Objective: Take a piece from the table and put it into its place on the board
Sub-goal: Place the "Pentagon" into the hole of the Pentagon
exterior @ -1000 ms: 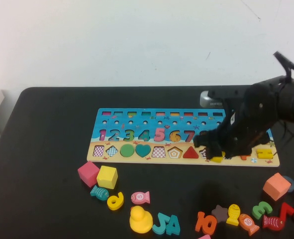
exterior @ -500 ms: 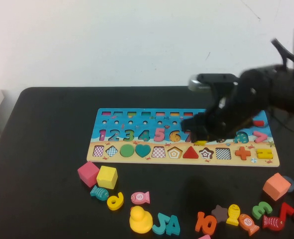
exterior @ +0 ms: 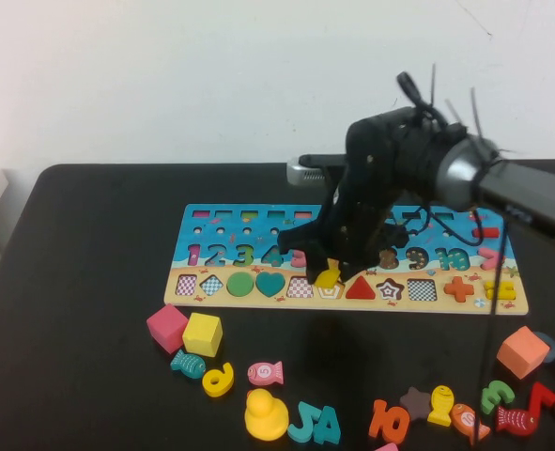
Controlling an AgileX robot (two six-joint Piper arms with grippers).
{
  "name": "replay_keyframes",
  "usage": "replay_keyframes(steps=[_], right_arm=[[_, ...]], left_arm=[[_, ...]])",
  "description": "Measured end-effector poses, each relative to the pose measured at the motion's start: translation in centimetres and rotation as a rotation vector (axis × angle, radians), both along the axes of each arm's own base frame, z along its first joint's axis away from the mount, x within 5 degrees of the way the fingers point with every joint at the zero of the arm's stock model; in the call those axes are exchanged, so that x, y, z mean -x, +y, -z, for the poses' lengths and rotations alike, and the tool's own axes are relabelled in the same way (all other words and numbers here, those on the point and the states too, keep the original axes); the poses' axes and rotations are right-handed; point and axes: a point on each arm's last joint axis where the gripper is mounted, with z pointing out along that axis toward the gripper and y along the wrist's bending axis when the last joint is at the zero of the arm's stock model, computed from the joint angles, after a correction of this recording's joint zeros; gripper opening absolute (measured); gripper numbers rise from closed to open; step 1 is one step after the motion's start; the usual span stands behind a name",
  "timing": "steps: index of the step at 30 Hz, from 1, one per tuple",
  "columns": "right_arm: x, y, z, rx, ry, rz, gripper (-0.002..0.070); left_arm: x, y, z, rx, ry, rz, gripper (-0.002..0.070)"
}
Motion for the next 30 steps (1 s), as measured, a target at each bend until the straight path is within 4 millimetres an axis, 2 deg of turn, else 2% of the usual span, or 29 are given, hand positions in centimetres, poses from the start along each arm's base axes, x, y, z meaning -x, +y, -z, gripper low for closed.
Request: replay_keyframes(steps=[9,30], right_arm=[[-0.6,0.3,2.8,0.108,0.030,-0.014,0.0366],[-1.2,0.2,2.7,0.123,-0.034,-0.031,0.0366]], left_arm=[[0.0,0.0,0.0,0.000,0.000,0.000,-0.0001],[0.0,0.0,0.0,0.000,0.000,0.000,-0.0001]])
